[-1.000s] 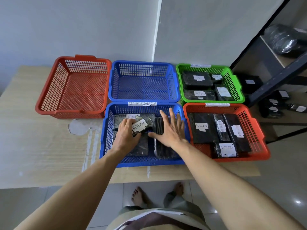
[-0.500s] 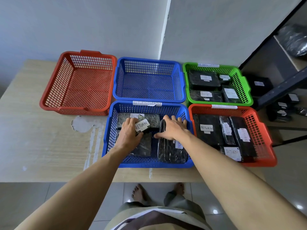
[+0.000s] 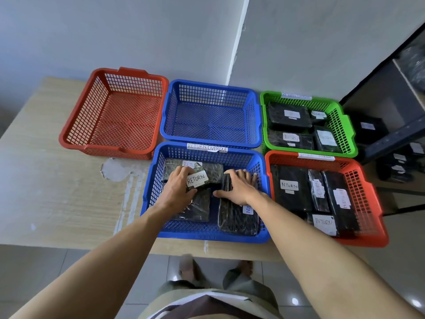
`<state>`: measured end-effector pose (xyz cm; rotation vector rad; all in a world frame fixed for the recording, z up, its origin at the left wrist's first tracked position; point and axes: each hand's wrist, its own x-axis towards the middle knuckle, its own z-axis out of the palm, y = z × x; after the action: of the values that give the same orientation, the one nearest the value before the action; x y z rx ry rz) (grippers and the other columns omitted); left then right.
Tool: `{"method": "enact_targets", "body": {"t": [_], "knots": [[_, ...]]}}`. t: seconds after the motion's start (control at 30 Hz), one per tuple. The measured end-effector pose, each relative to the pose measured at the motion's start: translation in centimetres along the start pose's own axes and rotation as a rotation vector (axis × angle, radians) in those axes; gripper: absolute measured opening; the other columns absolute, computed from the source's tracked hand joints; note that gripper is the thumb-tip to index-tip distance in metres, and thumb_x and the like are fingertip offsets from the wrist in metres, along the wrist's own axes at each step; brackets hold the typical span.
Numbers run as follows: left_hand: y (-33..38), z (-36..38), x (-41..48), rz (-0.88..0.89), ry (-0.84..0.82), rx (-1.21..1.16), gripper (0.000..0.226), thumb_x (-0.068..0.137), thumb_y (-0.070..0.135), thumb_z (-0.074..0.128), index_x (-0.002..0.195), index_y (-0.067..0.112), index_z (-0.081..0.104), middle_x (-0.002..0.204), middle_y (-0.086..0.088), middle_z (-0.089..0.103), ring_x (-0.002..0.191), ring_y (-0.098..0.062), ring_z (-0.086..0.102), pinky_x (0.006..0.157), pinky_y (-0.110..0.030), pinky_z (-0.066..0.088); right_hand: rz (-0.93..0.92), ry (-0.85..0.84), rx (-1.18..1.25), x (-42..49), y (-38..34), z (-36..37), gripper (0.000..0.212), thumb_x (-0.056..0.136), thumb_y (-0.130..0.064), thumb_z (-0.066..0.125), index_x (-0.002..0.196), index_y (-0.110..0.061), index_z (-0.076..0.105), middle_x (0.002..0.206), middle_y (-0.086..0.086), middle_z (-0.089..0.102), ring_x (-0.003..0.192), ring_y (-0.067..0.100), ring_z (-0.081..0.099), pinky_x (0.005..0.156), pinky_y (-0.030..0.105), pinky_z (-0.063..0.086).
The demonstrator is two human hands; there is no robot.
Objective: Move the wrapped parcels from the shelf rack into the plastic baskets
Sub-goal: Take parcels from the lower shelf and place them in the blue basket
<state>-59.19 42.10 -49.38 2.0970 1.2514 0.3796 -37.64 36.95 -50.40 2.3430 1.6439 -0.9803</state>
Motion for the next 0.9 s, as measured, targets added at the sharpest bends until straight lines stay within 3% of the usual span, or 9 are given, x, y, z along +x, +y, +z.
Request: {"method": "enact_targets", "body": {"t": [0.37, 0.57, 0.63, 0.73, 0.83, 0.9], "knots": [[0.4, -0.6, 0.1, 0.037, -0.006, -0.010, 0.049, 0.078, 0.013, 0.073, 0.121, 0.013, 0.048, 0.114, 0.000, 0.048, 0.107, -0.017, 0.045, 0.093, -0.037, 0.046, -0.015, -0.048, -0.028, -1.0, -0.7, -1.4, 0.102, 0.062, -0.078, 0.067, 0.141, -0.023, 0.035, 0.144, 0.005, 0.040, 0.135, 0.033, 0.031, 0.113, 0.055, 0.020], [0.2, -0.2, 0.3, 0.010, -0.020, 0.003, 0.048, 0.079, 0.014, 0.072, 0.120, 0.013, 0.047, 0.112, 0.001, 0.046, 0.105, -0.017, 0.045, 0.090, -0.035, 0.046, -0.006, -0.094, 0.048, -1.6, -0.7, -1.4, 0.076, 0.052, -0.076, 0.074, 0.112, -0.037, 0.047, 0.129, 0.004, 0.052, 0.126, 0.032, 0.038, 0.105, 0.054, 0.030], [0.3, 0.0, 0.2, 0.001, -0.016, 0.004, 0.047, 0.080, 0.015, 0.072, 0.120, 0.012, 0.046, 0.113, 0.000, 0.046, 0.106, -0.018, 0.045, 0.091, -0.034, 0.045, 0.022, -0.105, 0.050, -1.5, -0.6, -1.1, 0.087, 0.041, -0.084, 0.070, 0.113, -0.043, 0.045, 0.125, 0.006, 0.050, 0.124, 0.035, 0.037, 0.103, 0.055, 0.033], [0.4, 0.2, 0.3, 0.000, -0.015, 0.016, 0.047, 0.081, 0.015, 0.072, 0.120, 0.011, 0.046, 0.114, -0.002, 0.046, 0.107, -0.020, 0.044, 0.091, -0.036, 0.045, 0.027, -0.103, 0.030, -1.1, -0.6, -0.8, 0.106, 0.032, -0.090, 0.065, 0.124, -0.039, 0.044, 0.124, 0.006, 0.050, 0.121, 0.032, 0.037, 0.101, 0.052, 0.036], [0.4, 0.1, 0.5, 0.002, -0.018, 0.018, 0.048, 0.080, 0.015, 0.072, 0.120, 0.011, 0.046, 0.114, -0.002, 0.047, 0.107, -0.020, 0.044, 0.092, -0.037, 0.044, 0.015, -0.078, 0.036, -1.3, -0.9, -1.3, 0.101, 0.037, -0.086, 0.069, 0.122, -0.035, 0.048, 0.123, 0.004, 0.051, 0.121, 0.031, 0.038, 0.101, 0.052, 0.035], [0.3, 0.0, 0.5, 0.004, -0.021, 0.018, 0.048, 0.080, 0.015, 0.072, 0.121, 0.011, 0.046, 0.114, -0.002, 0.047, 0.108, -0.020, 0.044, 0.092, -0.037, 0.044, -0.017, -0.075, 0.056, -2.0, -1.2, -1.8, 0.082, 0.052, -0.072, 0.077, 0.117, -0.029, 0.050, 0.112, -0.002, 0.047, 0.119, 0.028, 0.038, 0.102, 0.048, 0.033]]}}
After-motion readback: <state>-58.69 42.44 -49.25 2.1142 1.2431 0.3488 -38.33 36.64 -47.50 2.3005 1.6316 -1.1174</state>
